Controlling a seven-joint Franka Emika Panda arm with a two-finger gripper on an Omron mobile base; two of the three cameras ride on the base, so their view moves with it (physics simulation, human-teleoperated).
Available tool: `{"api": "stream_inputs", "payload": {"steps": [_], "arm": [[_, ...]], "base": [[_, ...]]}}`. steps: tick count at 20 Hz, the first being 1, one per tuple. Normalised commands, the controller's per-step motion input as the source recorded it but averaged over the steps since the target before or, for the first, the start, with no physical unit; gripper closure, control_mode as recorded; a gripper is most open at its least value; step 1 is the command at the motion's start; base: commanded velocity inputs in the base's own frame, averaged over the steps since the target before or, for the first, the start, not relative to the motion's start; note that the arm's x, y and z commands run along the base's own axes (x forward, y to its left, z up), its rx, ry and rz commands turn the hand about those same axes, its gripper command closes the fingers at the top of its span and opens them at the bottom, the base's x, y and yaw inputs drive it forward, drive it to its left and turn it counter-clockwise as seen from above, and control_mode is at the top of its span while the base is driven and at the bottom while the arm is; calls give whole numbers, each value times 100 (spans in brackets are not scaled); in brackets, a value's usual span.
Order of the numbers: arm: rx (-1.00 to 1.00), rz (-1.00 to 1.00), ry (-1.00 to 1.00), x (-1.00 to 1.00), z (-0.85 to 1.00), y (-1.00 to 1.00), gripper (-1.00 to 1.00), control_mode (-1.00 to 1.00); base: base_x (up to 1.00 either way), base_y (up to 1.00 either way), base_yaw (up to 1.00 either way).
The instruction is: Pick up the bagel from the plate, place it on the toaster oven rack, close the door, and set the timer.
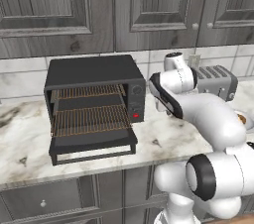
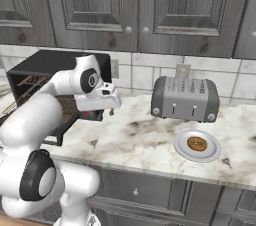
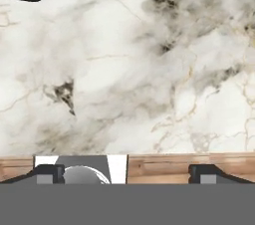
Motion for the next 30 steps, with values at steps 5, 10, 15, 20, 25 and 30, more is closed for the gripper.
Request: {"api": "stream_inputs", "payload": {"steps": [5, 10, 15, 20, 25, 30], "arm": [[0, -2, 5, 0, -5, -100, -100, -100], [0, 0, 2, 0, -7, -100, -100, -100], [3, 0, 0, -2, -8, -100, -100, -100], [4, 0, -3, 0, -12, -96, -100, -100], [9, 0, -1, 0, -7, -85, -100, -100], [4, 0, 0, 2, -17, -65, -100, -100]], "base": [[0, 0, 0], [0, 0, 0], [0, 0, 0], [0, 0, 0], [0, 0, 0], [0, 0, 0]]}}
